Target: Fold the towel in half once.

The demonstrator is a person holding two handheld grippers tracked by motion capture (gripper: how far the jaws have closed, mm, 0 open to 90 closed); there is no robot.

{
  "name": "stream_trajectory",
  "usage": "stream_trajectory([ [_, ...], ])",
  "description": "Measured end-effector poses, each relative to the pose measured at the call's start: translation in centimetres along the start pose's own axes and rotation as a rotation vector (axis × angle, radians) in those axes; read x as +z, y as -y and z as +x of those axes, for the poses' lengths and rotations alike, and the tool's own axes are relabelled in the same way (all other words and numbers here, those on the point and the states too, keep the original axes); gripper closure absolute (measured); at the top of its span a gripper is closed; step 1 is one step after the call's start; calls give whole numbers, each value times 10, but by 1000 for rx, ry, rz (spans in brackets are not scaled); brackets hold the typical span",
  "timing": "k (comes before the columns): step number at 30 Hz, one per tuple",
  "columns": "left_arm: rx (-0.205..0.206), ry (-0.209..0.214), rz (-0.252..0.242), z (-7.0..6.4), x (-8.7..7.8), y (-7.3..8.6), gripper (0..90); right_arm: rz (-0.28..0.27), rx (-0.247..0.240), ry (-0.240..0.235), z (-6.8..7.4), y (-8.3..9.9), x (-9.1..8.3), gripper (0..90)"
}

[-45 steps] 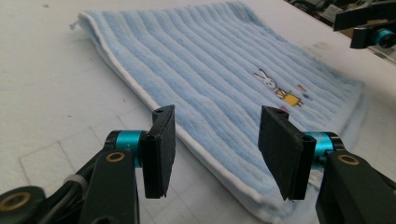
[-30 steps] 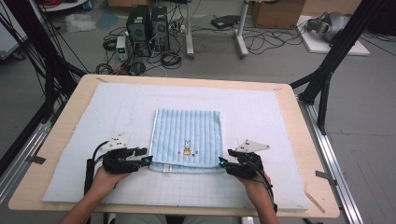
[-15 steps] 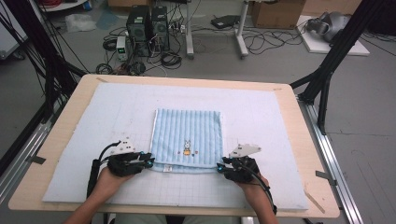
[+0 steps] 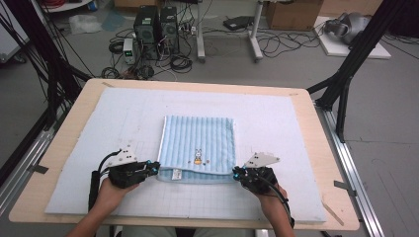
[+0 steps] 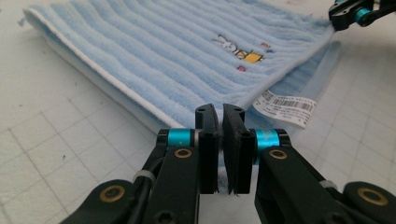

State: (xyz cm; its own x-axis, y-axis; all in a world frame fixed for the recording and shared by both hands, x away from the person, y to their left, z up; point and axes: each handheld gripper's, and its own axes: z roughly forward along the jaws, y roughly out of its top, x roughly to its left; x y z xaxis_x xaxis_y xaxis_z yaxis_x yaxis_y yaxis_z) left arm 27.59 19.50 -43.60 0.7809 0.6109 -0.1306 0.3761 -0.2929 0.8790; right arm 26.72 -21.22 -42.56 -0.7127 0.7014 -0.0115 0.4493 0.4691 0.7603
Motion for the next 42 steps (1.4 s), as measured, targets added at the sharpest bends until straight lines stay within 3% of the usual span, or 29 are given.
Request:
stream_trajectory([
  [7,21,13,-2,-10,-6,1,843,-26,4,0,5,4,-13,825],
  [15,5,32,64,-12,-1,10,823,33,-13,-11,9,9,-10,814],
  [18,-40,14,41,-9,-2,8,631,45,11,-18,7,10,-7,691],
  [20,-71,-1,-3,-4,-5,4,564,12,44,-9,4,8,-10,631],
  [22,-82,-17,-30,0,-4,1,561,-35,54,4,2,5,-12,608],
  [27,-73,-10,11,2,13,-4,634,-73,55,8,1,-6,3,627],
  [32,-74,-29,104,3,29,0,673,-30,59,-15,1,-10,23,625],
  [34,-84,-32,121,3,30,2,675,3,38,-19,2,-8,28,624],
  [36,-80,-41,129,3,29,2,675,35,24,-14,2,-4,31,622],
  [39,-95,-46,132,2,27,3,674,38,36,-21,0,0,28,607],
  [42,-133,-46,87,6,23,0,603,27,49,-13,0,0,22,574],
])
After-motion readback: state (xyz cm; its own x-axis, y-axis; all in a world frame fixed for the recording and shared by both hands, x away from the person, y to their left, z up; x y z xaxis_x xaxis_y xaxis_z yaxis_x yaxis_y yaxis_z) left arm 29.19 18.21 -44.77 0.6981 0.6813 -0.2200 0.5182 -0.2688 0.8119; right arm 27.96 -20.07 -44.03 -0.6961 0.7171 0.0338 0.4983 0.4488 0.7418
